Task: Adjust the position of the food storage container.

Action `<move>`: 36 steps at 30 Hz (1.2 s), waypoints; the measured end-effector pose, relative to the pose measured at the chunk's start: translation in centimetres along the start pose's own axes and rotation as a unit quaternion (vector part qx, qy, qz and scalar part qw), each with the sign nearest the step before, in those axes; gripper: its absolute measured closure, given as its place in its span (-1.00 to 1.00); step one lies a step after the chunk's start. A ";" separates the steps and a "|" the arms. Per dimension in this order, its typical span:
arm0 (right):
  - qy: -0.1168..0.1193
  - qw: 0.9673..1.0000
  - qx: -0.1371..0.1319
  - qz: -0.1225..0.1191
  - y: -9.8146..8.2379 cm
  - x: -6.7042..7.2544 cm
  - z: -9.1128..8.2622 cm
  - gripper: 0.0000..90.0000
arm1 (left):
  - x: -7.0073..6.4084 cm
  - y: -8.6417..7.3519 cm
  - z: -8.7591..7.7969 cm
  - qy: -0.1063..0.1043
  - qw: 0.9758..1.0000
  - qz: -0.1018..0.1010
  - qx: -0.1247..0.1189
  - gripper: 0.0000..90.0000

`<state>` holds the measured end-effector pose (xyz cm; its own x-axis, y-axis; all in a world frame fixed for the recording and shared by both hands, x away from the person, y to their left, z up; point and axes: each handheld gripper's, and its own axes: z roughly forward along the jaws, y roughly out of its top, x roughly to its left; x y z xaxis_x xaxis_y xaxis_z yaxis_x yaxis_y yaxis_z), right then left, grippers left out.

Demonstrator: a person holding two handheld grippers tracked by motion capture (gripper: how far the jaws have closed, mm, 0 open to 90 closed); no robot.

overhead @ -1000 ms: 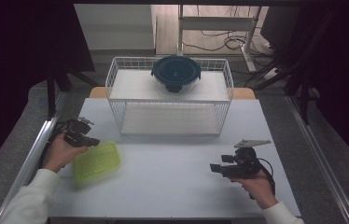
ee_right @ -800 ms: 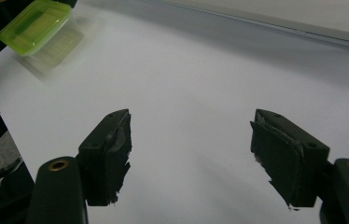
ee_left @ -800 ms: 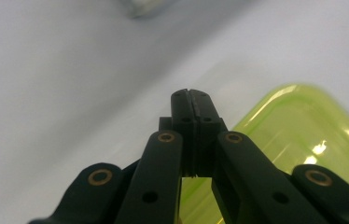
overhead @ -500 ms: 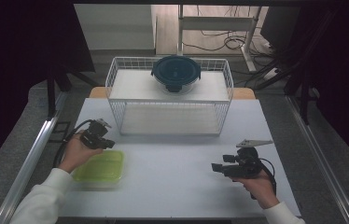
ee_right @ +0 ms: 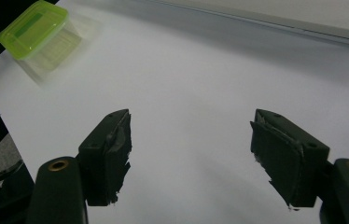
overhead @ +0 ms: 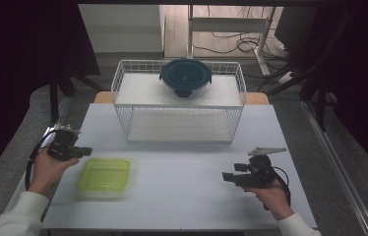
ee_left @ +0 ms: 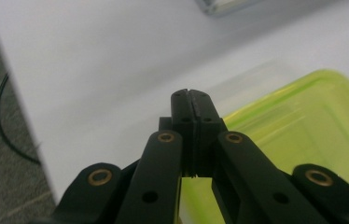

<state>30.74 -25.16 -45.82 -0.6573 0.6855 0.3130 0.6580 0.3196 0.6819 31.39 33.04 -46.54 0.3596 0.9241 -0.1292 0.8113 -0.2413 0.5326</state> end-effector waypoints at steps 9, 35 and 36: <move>0.000 1.000 0.000 0.000 0.1 0.1 0.1 -0.37 | 1.1 -3.6 -0.7 0.009 1.000 -0.025 0.016 1.00; 0.003 1.000 0.001 0.004 0.1 0.2 0.1 -0.37 | -2.6 -5.3 1.8 -0.050 0.998 -0.012 0.043 1.00; 0.003 1.000 0.001 0.004 0.1 0.2 0.1 -0.37 | -3.0 -5.1 2.0 -0.053 0.998 -0.011 0.041 1.00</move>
<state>30.72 -24.96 -45.72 -0.6537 0.6845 0.3226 0.6644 0.3150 0.6777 27.08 30.92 -50.53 0.3847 0.8942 -0.2291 0.8526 -0.2491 0.4593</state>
